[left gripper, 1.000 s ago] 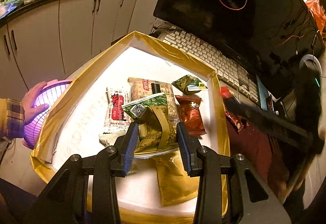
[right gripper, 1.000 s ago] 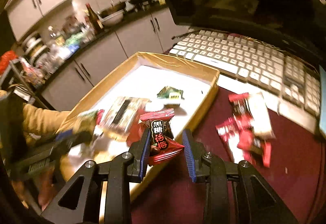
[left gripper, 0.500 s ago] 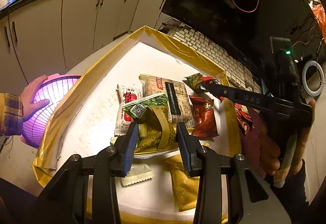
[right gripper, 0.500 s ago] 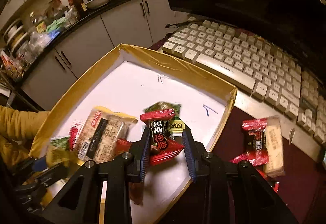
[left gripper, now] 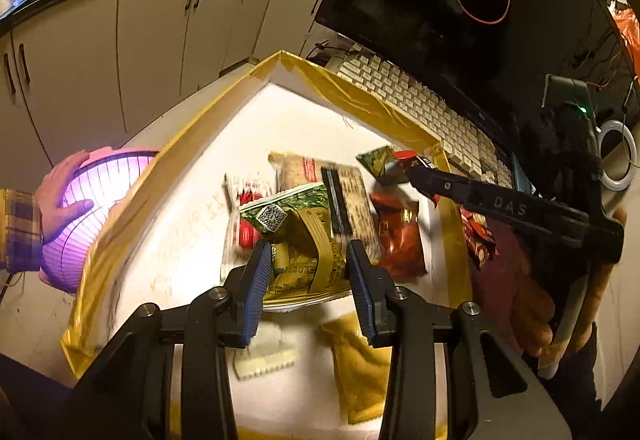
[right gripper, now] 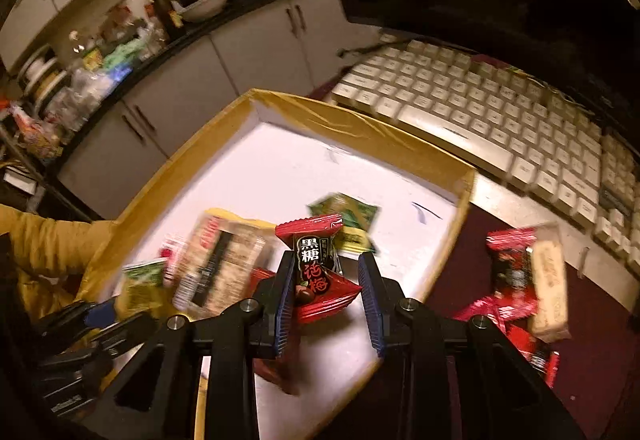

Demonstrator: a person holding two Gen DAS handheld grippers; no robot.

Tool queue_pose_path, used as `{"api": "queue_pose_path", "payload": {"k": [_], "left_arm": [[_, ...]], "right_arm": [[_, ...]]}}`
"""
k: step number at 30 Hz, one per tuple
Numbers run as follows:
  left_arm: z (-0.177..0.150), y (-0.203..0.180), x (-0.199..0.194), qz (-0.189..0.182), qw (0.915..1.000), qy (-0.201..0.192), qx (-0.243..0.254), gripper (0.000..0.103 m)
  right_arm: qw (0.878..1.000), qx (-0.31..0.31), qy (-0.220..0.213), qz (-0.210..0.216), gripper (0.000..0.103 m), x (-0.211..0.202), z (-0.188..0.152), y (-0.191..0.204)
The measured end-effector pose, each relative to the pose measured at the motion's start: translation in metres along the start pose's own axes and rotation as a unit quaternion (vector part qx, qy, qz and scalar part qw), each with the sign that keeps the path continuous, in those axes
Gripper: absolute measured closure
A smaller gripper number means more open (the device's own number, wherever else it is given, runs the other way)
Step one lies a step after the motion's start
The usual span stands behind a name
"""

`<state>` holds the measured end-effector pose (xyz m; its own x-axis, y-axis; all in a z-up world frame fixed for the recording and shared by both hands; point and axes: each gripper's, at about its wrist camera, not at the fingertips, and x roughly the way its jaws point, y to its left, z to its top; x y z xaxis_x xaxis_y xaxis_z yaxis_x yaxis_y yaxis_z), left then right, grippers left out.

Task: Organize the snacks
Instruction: 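Carry the gold-green packet and red candy over the box, then open both grippers to drop the packets into the box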

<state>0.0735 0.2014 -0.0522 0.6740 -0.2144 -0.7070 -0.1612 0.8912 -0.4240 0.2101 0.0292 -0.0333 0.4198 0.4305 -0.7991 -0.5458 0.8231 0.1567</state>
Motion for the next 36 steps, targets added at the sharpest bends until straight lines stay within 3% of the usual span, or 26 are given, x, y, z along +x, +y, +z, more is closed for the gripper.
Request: {"api": "queue_pose_path", "payload": {"k": [6,10,12,16,21,24,29,32,34,36], "left_arm": [[0.034,0.004,0.027,0.016,0.9991,0.034,0.018,0.067],[0.048,0.006,0.044,0.003,0.9974,0.069,0.019,0.067],[0.050,0.004,0.044,0.023,0.9970,0.070,0.024,0.066],[0.047,0.010,0.044,0.026,0.9966,0.076,0.018,0.066],[0.043,0.005,0.034,0.035,0.9973,0.054,0.035,0.058],[0.036,0.002,0.019,0.031,0.9989,0.020,0.028,0.046],[0.017,-0.017,-0.005,0.050,0.9975,-0.027,0.043,0.046],[0.006,-0.041,-0.018,0.016,0.9975,-0.033,0.061,0.045],[-0.002,-0.057,-0.023,-0.005,0.9970,-0.035,0.069,0.037],[-0.011,-0.075,-0.024,-0.022,0.9959,-0.030,0.082,0.035]], "right_arm": [[1.000,0.002,0.009,0.030,0.071,0.026,0.022,0.009],[0.999,0.006,0.016,0.043,0.071,0.040,0.035,0.015],[0.999,0.000,0.023,0.041,0.071,0.049,0.039,0.022],[0.999,-0.006,0.041,0.029,0.068,0.063,0.040,0.029],[0.998,0.015,0.025,0.051,0.059,0.049,0.038,0.017],[0.997,0.028,-0.011,0.068,0.053,0.018,0.025,0.008],[0.995,0.053,-0.046,0.072,0.047,-0.032,-0.020,-0.010],[0.994,0.070,-0.067,0.050,0.047,-0.060,-0.054,-0.027],[0.992,0.086,-0.078,0.038,0.047,-0.075,-0.075,-0.042],[0.990,0.111,-0.075,0.032,0.047,-0.082,-0.093,-0.059]]}}
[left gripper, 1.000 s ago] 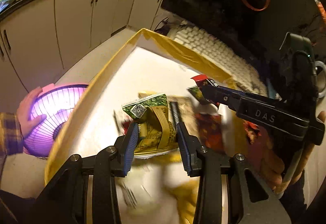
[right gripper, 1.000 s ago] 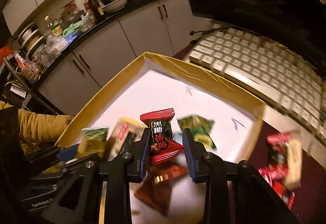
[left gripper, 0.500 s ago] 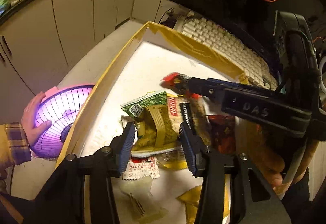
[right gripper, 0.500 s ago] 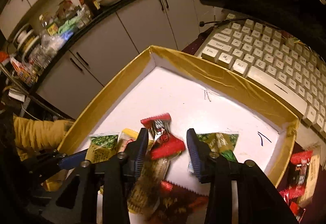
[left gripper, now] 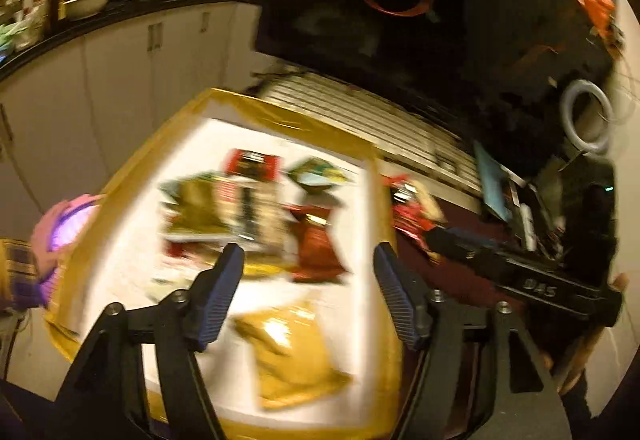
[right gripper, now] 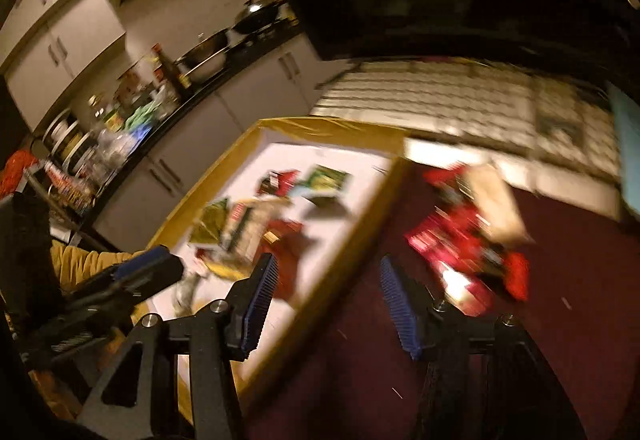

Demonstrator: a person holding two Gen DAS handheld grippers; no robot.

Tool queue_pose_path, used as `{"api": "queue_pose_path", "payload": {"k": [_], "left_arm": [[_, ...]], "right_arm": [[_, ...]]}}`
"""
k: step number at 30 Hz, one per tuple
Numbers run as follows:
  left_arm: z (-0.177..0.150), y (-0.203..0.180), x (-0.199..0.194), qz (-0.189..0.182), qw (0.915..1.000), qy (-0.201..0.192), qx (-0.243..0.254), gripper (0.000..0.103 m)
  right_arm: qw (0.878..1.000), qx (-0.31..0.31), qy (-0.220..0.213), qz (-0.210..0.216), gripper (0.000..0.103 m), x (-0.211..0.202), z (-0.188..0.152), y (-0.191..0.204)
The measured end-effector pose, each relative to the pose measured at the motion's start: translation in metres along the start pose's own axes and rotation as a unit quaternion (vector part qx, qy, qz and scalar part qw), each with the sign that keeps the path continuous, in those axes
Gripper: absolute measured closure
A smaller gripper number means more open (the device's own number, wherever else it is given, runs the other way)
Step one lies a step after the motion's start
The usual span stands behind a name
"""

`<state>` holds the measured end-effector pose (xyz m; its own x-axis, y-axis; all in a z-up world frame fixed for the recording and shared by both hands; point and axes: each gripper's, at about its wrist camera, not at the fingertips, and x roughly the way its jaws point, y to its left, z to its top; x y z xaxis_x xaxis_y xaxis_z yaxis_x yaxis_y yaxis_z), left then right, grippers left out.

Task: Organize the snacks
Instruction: 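Open both grippers to drop the packets into the box, then grasp the red Golden Crown candy with the left gripper while the right grasps a red candy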

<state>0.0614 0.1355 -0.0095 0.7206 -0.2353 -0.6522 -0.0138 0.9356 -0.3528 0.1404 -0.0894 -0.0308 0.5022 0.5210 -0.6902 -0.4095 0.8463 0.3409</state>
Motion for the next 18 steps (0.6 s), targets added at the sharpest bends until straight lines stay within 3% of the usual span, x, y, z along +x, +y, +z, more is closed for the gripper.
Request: {"api": "queue_pose_path", "payload": {"k": [5,9,11,16,18], "left_arm": [[-0.014,-0.041,0.003,-0.016,0.9988,0.022,0.040,0.035],[-0.025,-0.061,0.005,-0.015,0.9975,0.037,0.059,0.035],[-0.030,-0.067,0.005,-0.012,0.9972,0.041,0.061,0.035],[-0.039,-0.078,0.006,-0.016,0.9963,0.056,0.063,0.035],[-0.041,-0.082,0.007,-0.019,0.9960,0.056,0.066,0.035]], "right_arm": [[0.999,0.039,-0.004,-0.026,0.047,-0.017,-0.011,-0.050],[0.997,0.052,0.012,-0.047,0.047,-0.003,0.005,-0.077],[0.997,0.059,0.027,-0.042,0.047,0.008,0.013,-0.085],[0.997,0.012,0.077,-0.021,0.045,0.050,0.045,-0.089],[0.997,0.005,0.075,-0.013,0.045,0.058,0.050,-0.089]]}}
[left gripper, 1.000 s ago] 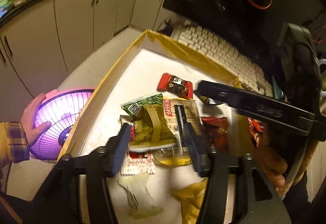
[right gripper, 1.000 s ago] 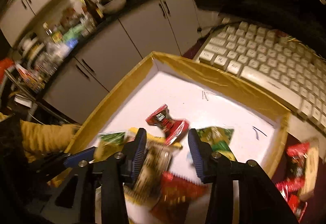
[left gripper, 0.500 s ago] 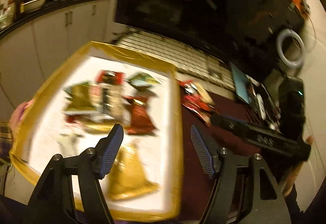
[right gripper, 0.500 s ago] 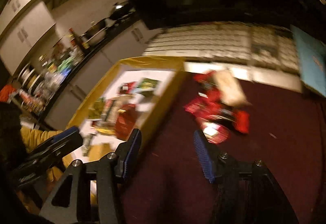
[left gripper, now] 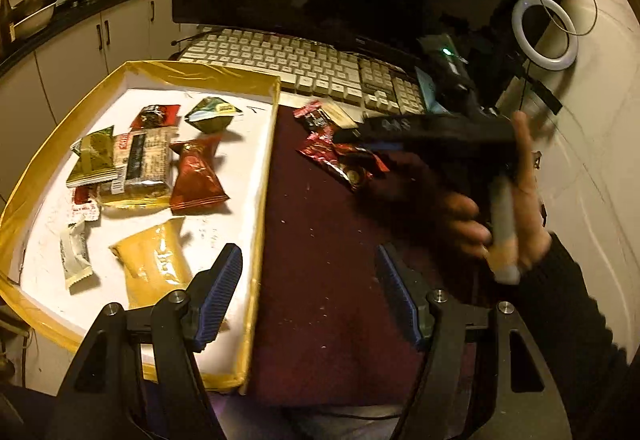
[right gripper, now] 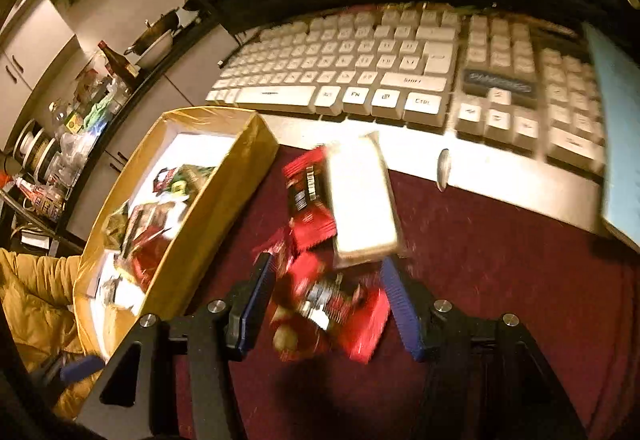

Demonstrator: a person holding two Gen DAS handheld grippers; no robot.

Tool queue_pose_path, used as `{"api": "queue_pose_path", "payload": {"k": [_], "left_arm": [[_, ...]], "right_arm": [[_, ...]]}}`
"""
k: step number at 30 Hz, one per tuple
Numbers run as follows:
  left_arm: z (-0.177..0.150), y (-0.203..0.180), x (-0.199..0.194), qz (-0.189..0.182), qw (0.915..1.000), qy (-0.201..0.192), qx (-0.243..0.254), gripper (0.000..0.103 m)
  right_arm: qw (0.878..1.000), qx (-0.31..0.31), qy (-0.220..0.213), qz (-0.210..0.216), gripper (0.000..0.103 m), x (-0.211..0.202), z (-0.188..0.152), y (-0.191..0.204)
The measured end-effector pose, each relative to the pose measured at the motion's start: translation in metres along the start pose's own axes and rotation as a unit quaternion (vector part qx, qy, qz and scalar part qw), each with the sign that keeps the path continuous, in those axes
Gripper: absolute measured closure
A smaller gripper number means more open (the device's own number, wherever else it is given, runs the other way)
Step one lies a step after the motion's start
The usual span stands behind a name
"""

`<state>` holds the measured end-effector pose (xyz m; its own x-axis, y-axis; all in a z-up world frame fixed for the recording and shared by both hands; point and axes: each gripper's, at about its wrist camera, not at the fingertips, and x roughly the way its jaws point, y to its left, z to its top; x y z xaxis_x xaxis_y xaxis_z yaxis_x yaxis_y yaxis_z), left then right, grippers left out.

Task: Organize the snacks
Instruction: 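Grasp the red Golden Crown candy with the left gripper while the right grasps a red candy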

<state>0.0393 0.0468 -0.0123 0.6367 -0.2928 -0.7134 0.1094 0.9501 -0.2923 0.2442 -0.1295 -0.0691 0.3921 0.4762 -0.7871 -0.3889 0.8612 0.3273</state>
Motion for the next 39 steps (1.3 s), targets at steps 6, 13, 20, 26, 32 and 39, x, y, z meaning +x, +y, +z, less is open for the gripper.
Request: {"api": "queue_pose_path", "payload": {"k": [6,13,20,26,32,39], "left_arm": [[0.001,0.000,0.006,-0.010,0.9999,0.005,-0.005,0.035],[0.000,0.009,0.010,-0.015,0.9996,0.010,-0.021,0.035],[0.000,0.005,0.007,-0.008,0.9998,0.009,-0.016,0.035],[0.002,-0.004,0.013,0.012,0.9999,0.011,-0.004,0.035],[0.018,-0.016,0.010,0.010,0.9999,0.006,0.006,0.035],[0.051,-0.052,0.047,0.016,0.9983,0.028,0.049,0.035]], "right_arm": [[0.998,-0.026,0.026,0.050,0.045,-0.008,-0.022,0.008],[0.999,-0.034,0.013,0.037,0.050,-0.031,-0.047,0.018],[0.999,-0.022,0.011,-0.024,0.072,-0.029,-0.055,0.021],[0.996,-0.001,-0.050,-0.078,0.077,-0.057,-0.093,0.019],[0.985,0.081,-0.129,-0.079,0.077,-0.092,-0.118,-0.019],[0.979,0.117,-0.155,-0.066,0.077,-0.099,-0.123,-0.032]]}}
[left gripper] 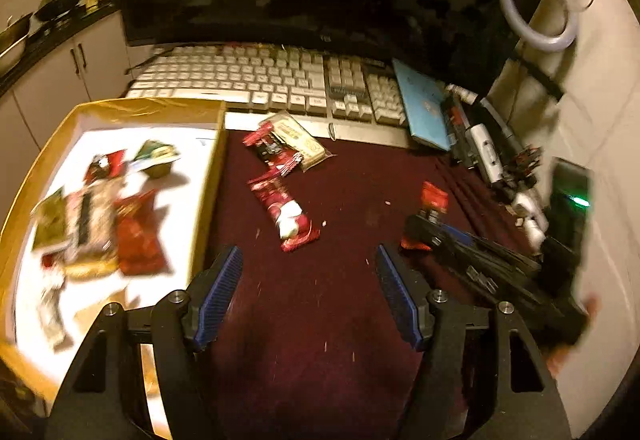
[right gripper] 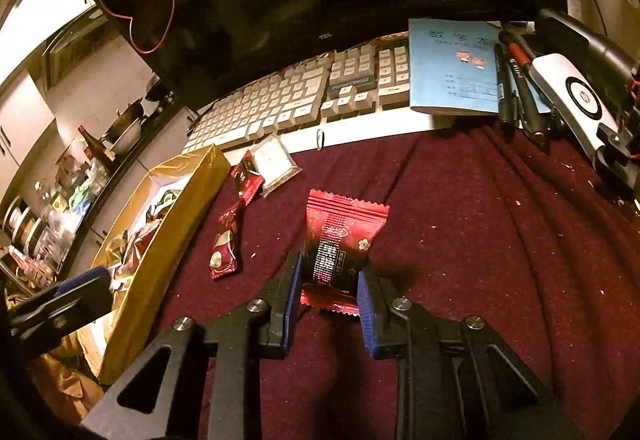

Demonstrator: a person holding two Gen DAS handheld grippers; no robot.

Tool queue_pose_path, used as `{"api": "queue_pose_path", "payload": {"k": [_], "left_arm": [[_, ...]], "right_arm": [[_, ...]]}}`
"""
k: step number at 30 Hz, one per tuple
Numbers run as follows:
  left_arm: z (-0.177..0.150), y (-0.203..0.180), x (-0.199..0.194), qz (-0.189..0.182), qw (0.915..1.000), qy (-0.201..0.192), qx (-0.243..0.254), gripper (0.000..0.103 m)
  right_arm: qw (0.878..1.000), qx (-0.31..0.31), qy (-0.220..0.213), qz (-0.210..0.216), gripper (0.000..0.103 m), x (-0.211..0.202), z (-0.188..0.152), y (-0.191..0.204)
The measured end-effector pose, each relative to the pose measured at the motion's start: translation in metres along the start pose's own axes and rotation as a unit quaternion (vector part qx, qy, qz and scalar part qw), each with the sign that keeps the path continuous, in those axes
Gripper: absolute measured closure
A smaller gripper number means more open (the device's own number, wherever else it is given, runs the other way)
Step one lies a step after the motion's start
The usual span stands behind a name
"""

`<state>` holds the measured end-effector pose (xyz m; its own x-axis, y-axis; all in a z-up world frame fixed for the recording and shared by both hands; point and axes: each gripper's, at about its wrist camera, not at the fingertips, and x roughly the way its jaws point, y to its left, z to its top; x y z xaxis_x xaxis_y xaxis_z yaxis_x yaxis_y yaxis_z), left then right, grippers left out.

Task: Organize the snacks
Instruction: 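Grasp the red Golden Crown candy with the left gripper while the right grasps a red candy, then carry both red candies into the box and open both grippers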

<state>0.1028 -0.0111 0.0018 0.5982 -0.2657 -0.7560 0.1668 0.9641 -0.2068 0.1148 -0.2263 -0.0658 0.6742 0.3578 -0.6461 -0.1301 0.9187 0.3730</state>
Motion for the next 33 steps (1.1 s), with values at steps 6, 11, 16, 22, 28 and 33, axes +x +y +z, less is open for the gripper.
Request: {"api": "queue_pose_path", "payload": {"k": [6,11,16,22,28,33], "left_arm": [[0.033,0.004,0.074,0.066,0.9948,0.071,-0.031,0.035],[0.036,-0.005,0.105,0.109,0.9894,0.096,-0.006,0.055],[0.023,-0.007,0.096,0.108,0.9919,0.067,-0.008,0.078],[0.000,-0.014,0.077,0.066,0.9966,0.048,-0.008,0.081],[-0.015,0.001,0.023,0.019,0.9985,-0.010,-0.050,0.082],[-0.027,0.035,-0.035,0.009,0.9941,-0.074,-0.079,0.082]], "right_arm": [[1.000,-0.014,-0.001,0.005,0.077,-0.001,-0.003,0.004],[1.000,-0.010,0.003,0.007,0.077,0.002,-0.003,0.003],[1.000,-0.016,0.005,0.009,0.077,0.003,-0.003,0.005],[1.000,-0.017,0.008,0.012,0.077,0.005,-0.002,0.004],[0.999,-0.027,0.009,0.020,0.077,0.006,-0.002,0.007],[0.999,-0.045,-0.003,0.027,0.077,0.000,-0.003,0.014]]}}
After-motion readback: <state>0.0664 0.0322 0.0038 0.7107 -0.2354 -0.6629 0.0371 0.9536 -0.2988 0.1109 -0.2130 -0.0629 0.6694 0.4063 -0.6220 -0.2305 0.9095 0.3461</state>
